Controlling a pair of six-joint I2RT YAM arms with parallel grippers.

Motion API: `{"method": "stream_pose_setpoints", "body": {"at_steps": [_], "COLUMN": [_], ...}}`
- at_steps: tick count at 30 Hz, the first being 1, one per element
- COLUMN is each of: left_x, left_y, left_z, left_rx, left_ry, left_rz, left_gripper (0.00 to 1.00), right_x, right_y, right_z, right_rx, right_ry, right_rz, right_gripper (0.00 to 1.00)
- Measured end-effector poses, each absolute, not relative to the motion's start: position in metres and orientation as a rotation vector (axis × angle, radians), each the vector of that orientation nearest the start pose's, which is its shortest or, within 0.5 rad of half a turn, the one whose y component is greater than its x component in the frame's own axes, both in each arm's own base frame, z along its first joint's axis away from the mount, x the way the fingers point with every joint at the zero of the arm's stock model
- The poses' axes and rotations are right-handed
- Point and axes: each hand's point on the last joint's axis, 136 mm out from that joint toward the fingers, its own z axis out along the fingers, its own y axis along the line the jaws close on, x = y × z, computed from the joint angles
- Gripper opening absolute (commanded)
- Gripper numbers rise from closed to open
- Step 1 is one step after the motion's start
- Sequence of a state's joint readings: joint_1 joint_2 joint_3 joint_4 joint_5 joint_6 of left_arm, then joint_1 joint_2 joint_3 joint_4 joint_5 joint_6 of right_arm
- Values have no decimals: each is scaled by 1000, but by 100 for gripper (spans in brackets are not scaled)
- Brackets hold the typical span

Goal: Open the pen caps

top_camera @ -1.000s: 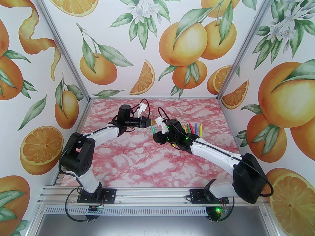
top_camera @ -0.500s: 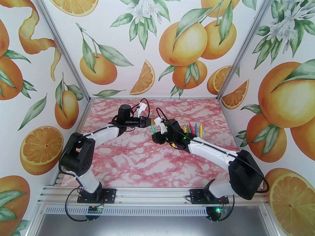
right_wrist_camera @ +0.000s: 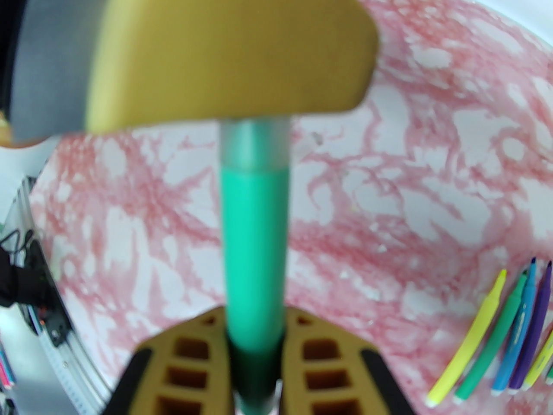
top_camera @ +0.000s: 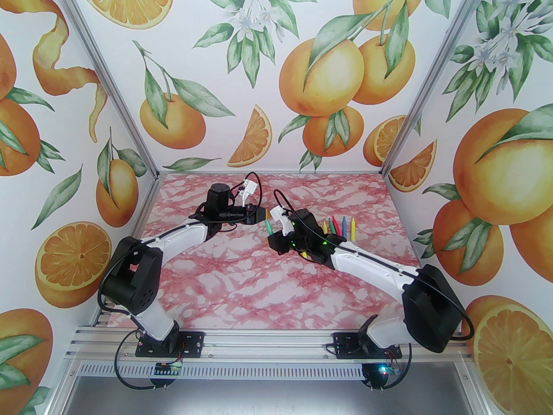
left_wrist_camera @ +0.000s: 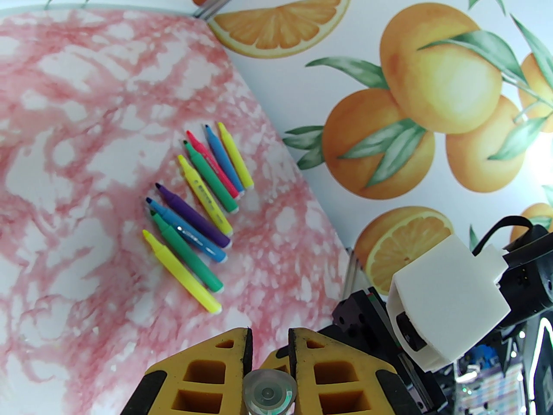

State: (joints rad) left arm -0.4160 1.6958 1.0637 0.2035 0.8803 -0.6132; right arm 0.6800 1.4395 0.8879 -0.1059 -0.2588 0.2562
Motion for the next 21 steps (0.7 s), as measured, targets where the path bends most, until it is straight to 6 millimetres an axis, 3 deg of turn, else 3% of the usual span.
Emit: {"method": "stream_pose_setpoints", "body": {"at_steps": [21], "left_x": [355], "left_y": [-302], "left_z": [189], "left_rx": [334], "left_ry": [2243], "left_rz": [-1518], "left_gripper": [0], "right_x": [285], "right_y": [287], "right_z": [145], "right_rx": [-672], "right_ry": [2194], "right_rz": [784], "right_gripper": [0]}}
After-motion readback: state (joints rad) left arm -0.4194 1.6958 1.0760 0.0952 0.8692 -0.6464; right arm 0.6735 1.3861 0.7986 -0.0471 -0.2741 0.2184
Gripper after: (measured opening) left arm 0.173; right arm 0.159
